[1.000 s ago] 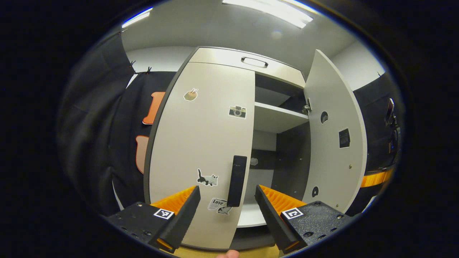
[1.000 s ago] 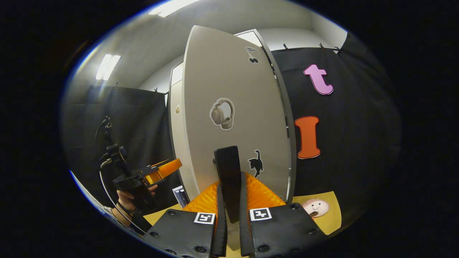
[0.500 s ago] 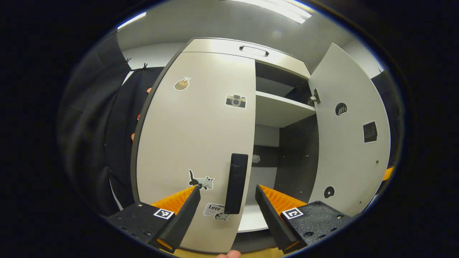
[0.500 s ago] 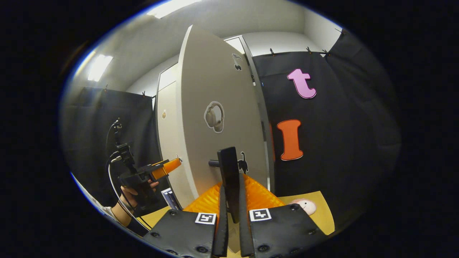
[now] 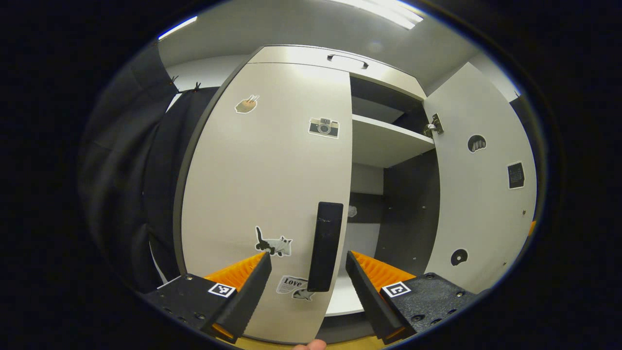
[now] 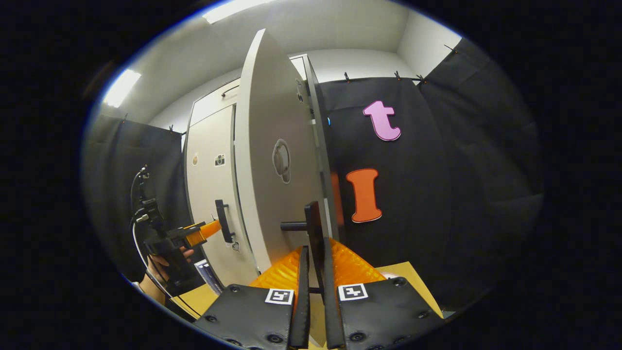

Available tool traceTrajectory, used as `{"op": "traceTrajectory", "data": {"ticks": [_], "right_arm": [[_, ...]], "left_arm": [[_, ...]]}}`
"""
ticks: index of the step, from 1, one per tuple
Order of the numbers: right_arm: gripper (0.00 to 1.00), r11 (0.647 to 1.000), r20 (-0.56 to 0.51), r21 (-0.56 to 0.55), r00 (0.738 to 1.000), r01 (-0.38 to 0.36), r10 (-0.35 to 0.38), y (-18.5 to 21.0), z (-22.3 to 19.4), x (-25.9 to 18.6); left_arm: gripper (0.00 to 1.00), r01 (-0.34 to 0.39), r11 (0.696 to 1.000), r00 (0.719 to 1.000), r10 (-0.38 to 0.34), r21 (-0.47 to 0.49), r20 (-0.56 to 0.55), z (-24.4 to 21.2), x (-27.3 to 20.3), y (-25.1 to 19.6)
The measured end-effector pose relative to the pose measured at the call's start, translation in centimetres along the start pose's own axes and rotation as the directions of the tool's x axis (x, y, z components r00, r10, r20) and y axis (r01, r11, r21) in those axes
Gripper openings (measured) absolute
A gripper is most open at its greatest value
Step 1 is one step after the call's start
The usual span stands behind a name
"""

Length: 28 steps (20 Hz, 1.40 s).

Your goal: Open the right door of the double-door shoe cabinet with the right hand, and open the left door with the left hand.

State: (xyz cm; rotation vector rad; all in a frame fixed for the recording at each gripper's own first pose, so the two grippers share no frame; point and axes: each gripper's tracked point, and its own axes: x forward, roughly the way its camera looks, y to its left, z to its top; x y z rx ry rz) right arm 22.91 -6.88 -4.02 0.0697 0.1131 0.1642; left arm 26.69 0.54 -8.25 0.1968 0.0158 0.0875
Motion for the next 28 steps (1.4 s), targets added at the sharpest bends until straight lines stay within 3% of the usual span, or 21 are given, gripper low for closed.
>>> {"op": "traceTrajectory", "data": {"ticks": [1, 2, 3, 10, 14, 15, 16, 17, 18, 19, 21, 22, 24, 27, 28], "right_arm": [[0.05, 1.0, -0.001, -0.004, 1.0, 0.01, -0.01, -0.2, 0.0, -0.1], [0.28, 1.0, 0.005, 0.004, 1.0, 0.002, -0.002, -0.1, 0.2, 0.0], [0.14, 1.0, 0.001, 0.01, 1.0, -0.004, 0.004, -0.1, 0.2, 0.1], [0.13, 1.0, 0.009, 0.006, 1.0, 0.018, -0.018, 0.0, 0.6, -1.9], [0.14, 0.99, 0.033, -0.073, 0.992, 0.121, -0.119, -2.1, 1.1, -4.7], [0.28, 0.988, 0.033, -0.088, 0.992, 0.127, -0.124, -2.1, 1.1, -5.5], [0.3, 0.987, 0.033, -0.096, 0.991, 0.132, -0.129, -2.0, 1.0, -6.1], [0.32, 0.987, 0.032, -0.096, 0.991, 0.129, -0.127, -1.8, 1.0, -6.6], [0.28, 0.987, 0.031, -0.095, 0.991, 0.13, -0.128, -1.6, 0.9, -6.8], [0.43, 0.986, 0.03, -0.091, 0.99, 0.137, -0.135, -1.6, 0.9, -7.3], [0.73, 0.989, 0.024, -0.082, 0.992, 0.127, -0.125, -1.2, 0.6, -7.7], [0.87, 0.99, 0.024, -0.074, 0.992, 0.124, -0.122, -1.0, 0.5, -7.8], [0.92, 0.99, 0.019, -0.063, 0.992, 0.123, -0.122, -0.9, 0.4, -8.2], [0.91, 0.99, 0.025, -0.057, 0.991, 0.131, -0.129, -0.5, 0.3, -8.2], [0.99, 0.989, 0.025, -0.06, 0.991, 0.132, -0.131, -0.2, 0.3, -8.3]], "left_arm": [[0.94, -0.009, 1.0, 1.0, 0.009, 0.015, -0.004, -0.1, 0.2, 0.0], [0.94, -0.02, 0.999, 1.0, 0.021, 0.028, -0.009, -0.2, 0.3, 0.2], [0.94, -0.02, 0.999, 1.0, 0.021, 0.032, -0.011, -0.3, 0.6, 0.1], [0.94, -0.016, 1.0, 0.998, 0.016, 0.002, -0.057, -1.6, 3.4, -1.0], [0.9, -0.018, 1.0, 0.998, 0.018, -0.004, -0.061, -1.7, 4.7, -0.9], [0.85, -0.033, 0.999, 0.997, 0.033, -0.007, -0.063, -1.8, 4.7, -0.6], [0.81, -0.037, 0.999, 0.998, 0.036, -0.014, -0.053, -1.5, 4.8, -0.5], [0.7, -0.025, 0.999, 0.999, 0.024, -0.022, -0.047, -1.6, 5.0, -0.7], [0.69, -0.005, 1.0, 0.999, 0.004, -0.029, -0.046, -1.5, 4.8, -1.2], [0.58, 0.028, 0.999, 0.999, -0.029, -0.043, -0.045, -1.5, 4.8, -2.1], [0.35, 0.011, 1.0, 0.998, -0.012, -0.012, -0.058, -1.6, 5.1, -2.0], [0.34, 0.004, 1.0, 0.998, -0.004, 0.001, -0.059, -1.6, 5.0, -1.9], [0.24, 0.015, 0.999, 0.997, -0.013, 0.03, -0.074, -1.8, 4.8, -2.1], [0.22, 0.096, 0.994, 0.991, -0.091, 0.044, -0.096, -1.7, 3.3, -2.1], [0.22, 0.114, 0.993, 0.989, -0.11, 0.039, -0.099, -1.6, 2.4, -2.0]]}}
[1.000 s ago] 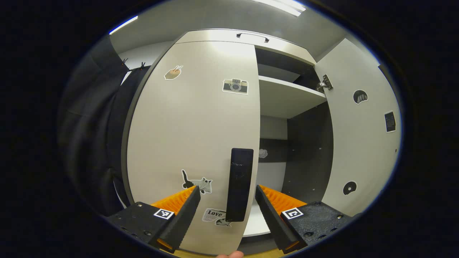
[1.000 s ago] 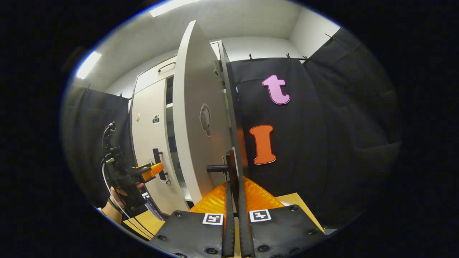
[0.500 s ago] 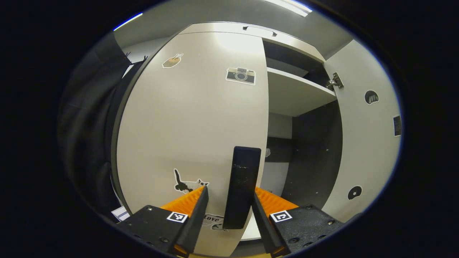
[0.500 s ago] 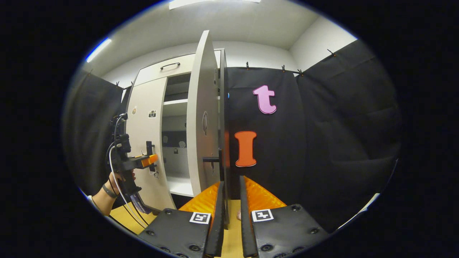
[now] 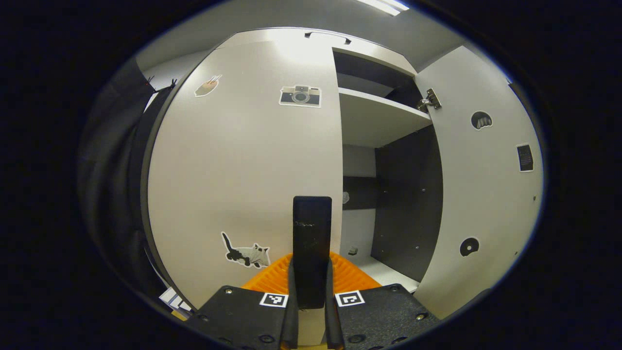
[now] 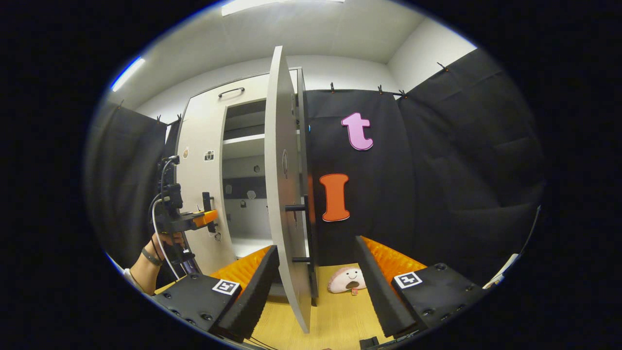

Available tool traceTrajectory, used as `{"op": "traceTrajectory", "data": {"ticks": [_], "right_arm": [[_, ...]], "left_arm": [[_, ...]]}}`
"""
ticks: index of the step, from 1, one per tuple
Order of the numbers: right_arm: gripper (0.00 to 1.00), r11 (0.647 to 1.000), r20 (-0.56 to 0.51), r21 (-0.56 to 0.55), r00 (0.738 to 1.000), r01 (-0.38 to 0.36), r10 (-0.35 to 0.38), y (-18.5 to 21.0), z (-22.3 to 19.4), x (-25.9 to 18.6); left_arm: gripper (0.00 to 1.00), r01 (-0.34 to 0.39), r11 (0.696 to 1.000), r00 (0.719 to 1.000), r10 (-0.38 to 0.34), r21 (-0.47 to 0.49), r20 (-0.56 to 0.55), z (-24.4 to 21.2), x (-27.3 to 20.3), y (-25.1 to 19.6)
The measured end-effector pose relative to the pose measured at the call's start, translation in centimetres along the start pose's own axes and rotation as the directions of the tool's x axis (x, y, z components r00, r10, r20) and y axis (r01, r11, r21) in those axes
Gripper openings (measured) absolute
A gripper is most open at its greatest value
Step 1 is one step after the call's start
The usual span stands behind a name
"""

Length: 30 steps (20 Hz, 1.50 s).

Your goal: Open the right door of the double-door shoe cabinet with the right hand, and open the left door with the left hand.

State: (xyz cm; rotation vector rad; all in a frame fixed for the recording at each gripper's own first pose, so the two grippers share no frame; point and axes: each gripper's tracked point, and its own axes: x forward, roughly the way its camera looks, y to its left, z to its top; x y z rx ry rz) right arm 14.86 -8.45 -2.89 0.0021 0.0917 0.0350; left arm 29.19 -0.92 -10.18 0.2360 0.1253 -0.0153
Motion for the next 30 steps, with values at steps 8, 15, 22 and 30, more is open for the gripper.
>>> {"op": "traceTrajectory", "data": {"ticks": [8, 15, 22, 30], "right_arm": [[1.0, 1.0, 0.019, -0.013, 1.0, -0.023, 0.023, 2.8, -0.3, -1.7], [0.99, 1.0, 0.026, -0.003, 1.0, -0.013, 0.013, 4.2, -0.4, -2.2], [0.99, 1.0, 0.064, 0.021, 0.998, 0.005, -0.006, 6.2, 0.3, -2.4], [0.99, 0.997, 0.082, 0.027, 0.994, 0.072, -0.074, 6.1, 0.7, -3.4]], "left_arm": [[0.22, -0.006, 0.996, 1.0, 0.008, 0.084, -0.017, 0.8, -5.5, 2.1], [0.22, -0.093, 0.973, 0.995, 0.098, 0.209, -0.016, 1.6, -10.7, 7.1], [0.19, -0.09, 0.975, 0.996, 0.089, 0.202, 0.016, 2.0, -13.6, 9.9], [0.11, -0.098, 0.984, 0.995, 0.092, 0.151, 0.046, 2.5, -15.3, 13.4]]}}
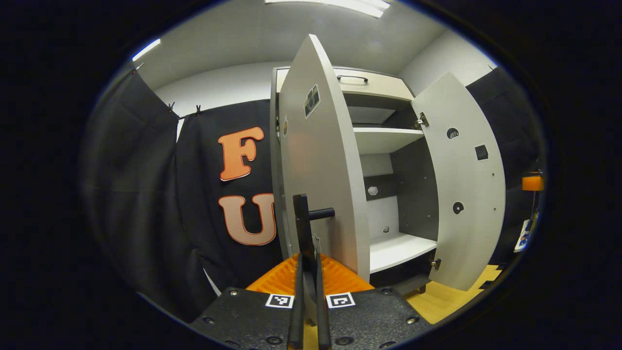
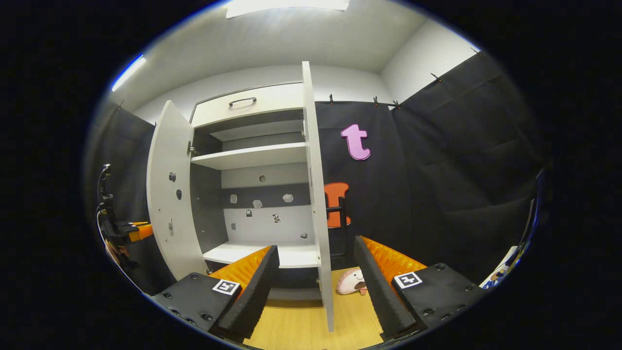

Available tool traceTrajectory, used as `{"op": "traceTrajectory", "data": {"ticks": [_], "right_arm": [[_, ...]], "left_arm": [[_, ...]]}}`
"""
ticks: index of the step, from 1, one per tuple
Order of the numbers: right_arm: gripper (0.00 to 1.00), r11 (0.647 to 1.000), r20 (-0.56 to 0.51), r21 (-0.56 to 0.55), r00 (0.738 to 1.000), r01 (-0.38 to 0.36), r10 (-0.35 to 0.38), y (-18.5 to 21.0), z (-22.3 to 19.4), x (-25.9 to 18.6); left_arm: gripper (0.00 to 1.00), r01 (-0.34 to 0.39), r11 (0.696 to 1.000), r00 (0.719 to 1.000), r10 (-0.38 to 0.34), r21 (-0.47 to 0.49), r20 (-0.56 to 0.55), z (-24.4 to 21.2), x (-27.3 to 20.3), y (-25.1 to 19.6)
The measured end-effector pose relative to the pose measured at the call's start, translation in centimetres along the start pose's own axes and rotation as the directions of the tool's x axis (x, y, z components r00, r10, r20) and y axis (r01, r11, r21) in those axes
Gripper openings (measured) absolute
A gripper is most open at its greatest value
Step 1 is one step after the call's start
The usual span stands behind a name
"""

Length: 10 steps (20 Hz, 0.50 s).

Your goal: Open the right door of the double-door shoe cabinet with the right hand, and open the left door with the left hand.

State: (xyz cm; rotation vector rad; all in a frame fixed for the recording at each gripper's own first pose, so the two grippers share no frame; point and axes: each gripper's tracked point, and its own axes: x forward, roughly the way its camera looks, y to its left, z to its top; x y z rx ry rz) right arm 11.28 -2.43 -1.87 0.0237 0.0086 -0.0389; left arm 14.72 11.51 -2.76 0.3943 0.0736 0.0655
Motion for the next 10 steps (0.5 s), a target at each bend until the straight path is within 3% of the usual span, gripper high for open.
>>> {"op": "traceTrajectory", "data": {"ticks": [1, 4, 5, 6, 9, 10], "right_arm": [[0.91, 1.0, 0.005, 0.001, 1.0, 0.008, -0.008, -0.1, 0.2, 0.0], [0.91, 0.999, 0.002, -0.015, 1.0, 0.029, -0.029, 0.0, 0.2, -0.3], [0.99, 0.999, -0.003, -0.02, 0.999, 0.034, -0.034, 0.1, 0.1, -0.3], [0.91, 0.999, -0.008, -0.021, 0.999, 0.037, -0.037, 0.2, -0.1, -0.4], [0.91, 0.999, -0.019, -0.014, 0.999, 0.034, -0.035, 0.6, -0.3, -0.6], [0.99, 0.999, -0.023, -0.013, 0.999, 0.033, -0.034, 0.8, -0.4, -0.7]], "left_arm": [[0.1, 0.002, 1.0, 1.0, -0.002, -0.003, 0.002, -0.1, -0.1, 0.3], [0.07, -0.003, 1.0, 1.0, 0.002, 0.009, 0.013, -0.3, -0.3, 1.4], [0.08, -0.007, 1.0, 1.0, 0.007, 0.011, 0.016, -0.4, -0.3, 1.9], [0.08, -0.013, 1.0, 1.0, 0.013, 0.013, 0.019, -0.4, -0.3, 2.5], [0.06, -0.052, 0.998, 0.998, 0.051, 0.032, 0.021, -0.7, -0.3, 4.4], [0.06, -0.067, 0.997, 0.998, 0.066, 0.036, 0.02, -0.9, -0.3, 5.3]]}}
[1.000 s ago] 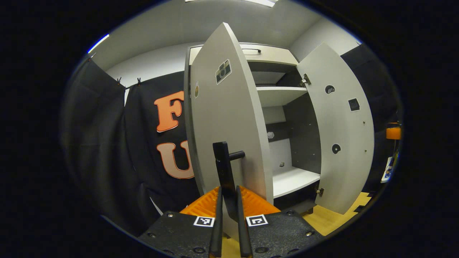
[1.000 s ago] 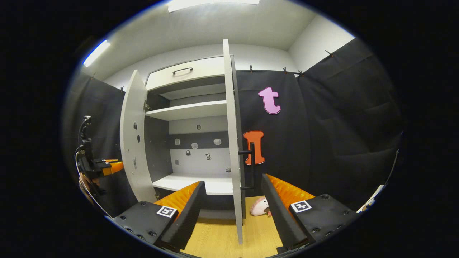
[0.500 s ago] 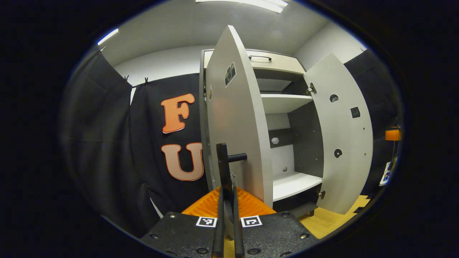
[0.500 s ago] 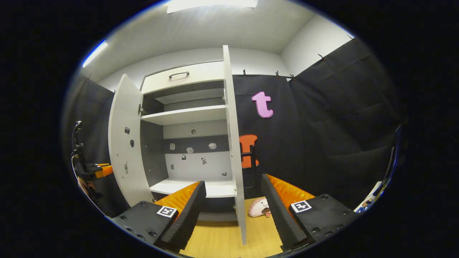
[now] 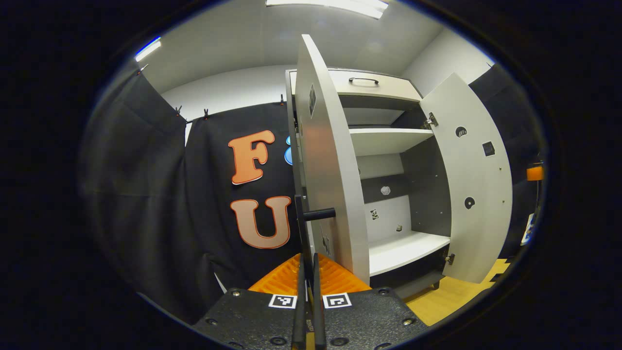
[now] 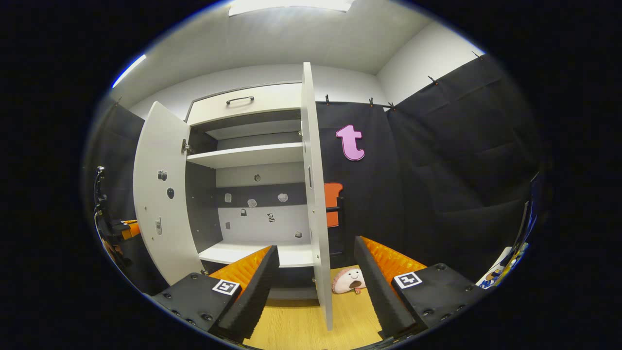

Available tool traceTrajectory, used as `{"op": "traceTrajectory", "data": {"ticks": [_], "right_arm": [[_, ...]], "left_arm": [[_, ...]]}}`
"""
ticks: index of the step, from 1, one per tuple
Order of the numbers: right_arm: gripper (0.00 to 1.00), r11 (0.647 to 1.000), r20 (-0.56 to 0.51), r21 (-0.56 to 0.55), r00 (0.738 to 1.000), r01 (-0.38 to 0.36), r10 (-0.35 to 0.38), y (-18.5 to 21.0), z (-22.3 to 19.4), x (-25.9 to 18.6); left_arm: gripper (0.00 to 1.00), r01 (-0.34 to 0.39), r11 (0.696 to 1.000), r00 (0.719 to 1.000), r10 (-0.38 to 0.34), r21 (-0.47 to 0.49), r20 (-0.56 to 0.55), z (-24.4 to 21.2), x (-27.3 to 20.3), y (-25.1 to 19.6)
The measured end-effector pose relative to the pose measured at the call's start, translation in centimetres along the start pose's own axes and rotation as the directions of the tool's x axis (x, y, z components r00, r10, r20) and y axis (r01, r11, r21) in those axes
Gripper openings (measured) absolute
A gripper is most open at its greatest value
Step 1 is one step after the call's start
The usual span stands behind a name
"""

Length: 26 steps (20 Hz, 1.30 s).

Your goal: Open the right door of the double-door shoe cabinet with the right hand, and open the left door with the left hand.

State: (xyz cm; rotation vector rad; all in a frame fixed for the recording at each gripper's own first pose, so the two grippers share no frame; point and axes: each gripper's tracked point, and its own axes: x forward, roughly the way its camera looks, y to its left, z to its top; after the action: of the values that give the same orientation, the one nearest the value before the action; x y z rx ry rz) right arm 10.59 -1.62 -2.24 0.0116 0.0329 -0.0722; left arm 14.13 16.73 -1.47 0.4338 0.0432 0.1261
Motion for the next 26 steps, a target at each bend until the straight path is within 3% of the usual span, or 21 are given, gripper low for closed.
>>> {"op": "traceTrajectory", "data": {"ticks": [1, 2, 5, 6, 7, 10, 15, 16, 17, 20, 21, 22, 24, 25, 26], "right_arm": [[0.91, 1.0, -0.004, 0.0, 1.0, 0.0, 0.0, 0.1, -0.1, 0.0], [0.99, 1.0, -0.006, 0.0, 1.0, 0.003, -0.003, 0.2, -0.1, 0.1], [0.99, 0.999, -0.01, -0.019, 1.0, 0.028, -0.028, -0.7, -0.1, 0.2], [0.91, 0.999, -0.005, -0.023, 1.0, 0.03, -0.03, -0.9, 0.0, 0.4], [0.99, 1.0, -0.002, -0.024, 1.0, 0.019, -0.019, -0.8, 0.0, 0.6], [1.0, 0.999, -0.006, -0.025, 1.0, -0.025, 0.025, -0.9, -0.3, 0.6], [0.99, 0.994, -0.031, -0.015, 0.993, -0.112, 0.112, -1.5, -0.1, 0.4], [0.99, 0.992, -0.03, -0.012, 0.992, -0.122, 0.121, -1.7, 0.2, 0.3], [0.99, 0.991, -0.03, -0.013, 0.991, -0.131, 0.131, -1.9, 0.4, 0.3], [0.99, 0.989, -0.005, -0.024, 0.989, -0.145, 0.145, -2.9, 1.3, -0.2], [1.0, 0.988, 0.001, -0.032, 0.989, -0.15, 0.15, -3.0, 1.4, -0.3], [1.0, 0.987, 0.003, -0.042, 0.988, -0.156, 0.156, -3.1, 1.4, -0.5], [1.0, 0.983, -0.005, -0.05, 0.984, -0.177, 0.177, -3.2, 1.1, -1.1], [1.0, 0.979, -0.012, -0.05, 0.98, -0.198, 0.197, -2.9, 0.9, -1.4], [1.0, 0.974, -0.019, -0.05, 0.976, -0.219, 0.218, -2.6, 0.6, -1.6]], "left_arm": [[0.06, -0.012, 1.0, 1.0, 0.012, 0.003, -0.002, -0.1, 0.0, 0.9], [0.04, -0.004, 1.0, 1.0, 0.004, -0.008, 0.001, -0.1, 0.3, 1.2], [0.07, 0.028, 0.998, 1.0, -0.028, -0.048, 0.001, 0.0, -0.1, 1.0], [0.07, 0.028, 0.999, 1.0, -0.028, -0.045, 0.008, 0.2, -0.5, 1.1], [0.06, 0.021, 0.999, 1.0, -0.02, -0.044, 0.012, 0.3, -1.2, 1.1], [0.07, -0.025, 0.998, 1.0, 0.026, -0.061, 0.016, 1.1, -4.3, 0.6], [0.03, -0.021, 0.99, 0.998, 0.028, -0.142, 0.048, 4.1, -7.7, -5.4], [0.07, -0.011, 0.987, 0.999, 0.02, -0.161, 0.05, 4.5, -8.1, -7.0], [0.03, 0.003, 0.983, 0.999, 0.006, -0.184, 0.045, 4.6, -8.5, -8.7], [0.03, 0.018, 0.975, 1.0, -0.013, -0.224, 0.026, 4.5, -9.2, -12.6], [0.07, 0.01, 0.974, 1.0, -0.007, -0.226, 0.014, 4.3, -9.5, -13.6], [0.03, -0.01, 0.974, 1.0, 0.013, -0.228, 0.01, 4.3, -9.7, -14.2], [0.09, -0.031, 0.973, 0.999, 0.034, -0.229, 0.011, 4.5, -10.2, -16.0], [0.23, -0.028, 0.974, 0.999, 0.032, -0.225, 0.015, 4.8, -10.5, -17.1], [0.31, -0.025, 0.976, 0.999, 0.029, -0.215, 0.016, 4.7, -10.6, -18.0]]}}
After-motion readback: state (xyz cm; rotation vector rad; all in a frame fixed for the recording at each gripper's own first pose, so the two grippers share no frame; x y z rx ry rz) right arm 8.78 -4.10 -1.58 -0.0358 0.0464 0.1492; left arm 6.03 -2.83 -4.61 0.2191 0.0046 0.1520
